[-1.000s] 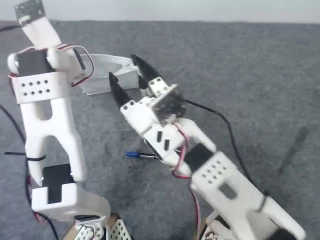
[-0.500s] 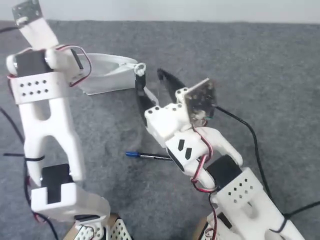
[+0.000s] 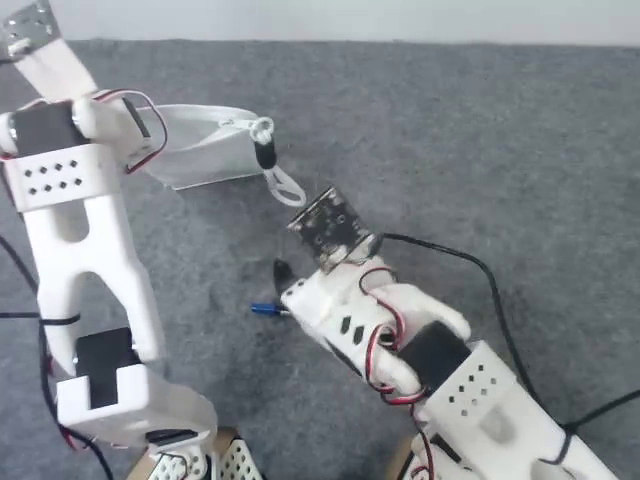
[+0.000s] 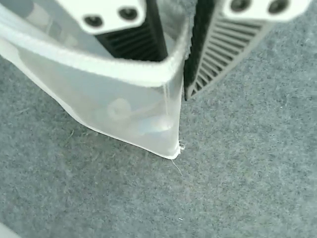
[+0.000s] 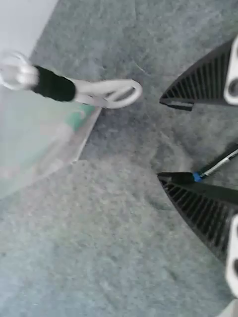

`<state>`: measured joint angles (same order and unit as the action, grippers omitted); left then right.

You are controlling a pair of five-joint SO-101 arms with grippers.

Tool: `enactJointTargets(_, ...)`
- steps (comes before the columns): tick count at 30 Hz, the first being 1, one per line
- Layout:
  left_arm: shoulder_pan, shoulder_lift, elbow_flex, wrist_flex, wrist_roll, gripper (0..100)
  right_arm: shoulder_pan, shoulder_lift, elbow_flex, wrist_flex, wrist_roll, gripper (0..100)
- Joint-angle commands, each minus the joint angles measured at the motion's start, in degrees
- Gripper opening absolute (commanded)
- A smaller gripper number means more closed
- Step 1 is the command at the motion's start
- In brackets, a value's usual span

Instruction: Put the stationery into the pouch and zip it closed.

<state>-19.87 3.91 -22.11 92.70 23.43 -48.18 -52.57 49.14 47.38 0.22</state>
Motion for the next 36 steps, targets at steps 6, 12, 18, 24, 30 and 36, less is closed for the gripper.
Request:
enactJointTargets(6, -0.79, -1.41, -0.04, -2.02, 1.23, 3, -6.64, 18.15, 2.2, -9.54, 5.1, 19.6)
enactJointTargets(12, -0.79, -1.32, -0.04, -2.02, 1.23, 3, -6.81, 31.34, -0.7, -14.11, 5.36, 19.7)
enactJointTargets(18, -0.79, -1.23, -0.04, -2.02, 0.97, 3, -8.57, 39.25, -3.87, -14.2, 8.35, 19.7)
enactJointTargets(24, -0.79, -1.23, -0.04, -2.02, 0.97, 3, -8.22, 46.11, -8.44, -14.2, 8.44, 19.7)
enactJointTargets(30, -0.79, -1.23, -0.04, -2.02, 0.97, 3, -6.9, 54.81, -13.71, -13.67, 8.44, 19.4)
enactJointTargets(36, -0.79, -1.23, -0.04, -1.85, 0.97, 3, -4.88, 60.62, -17.49, -13.58, 8.53, 14.8)
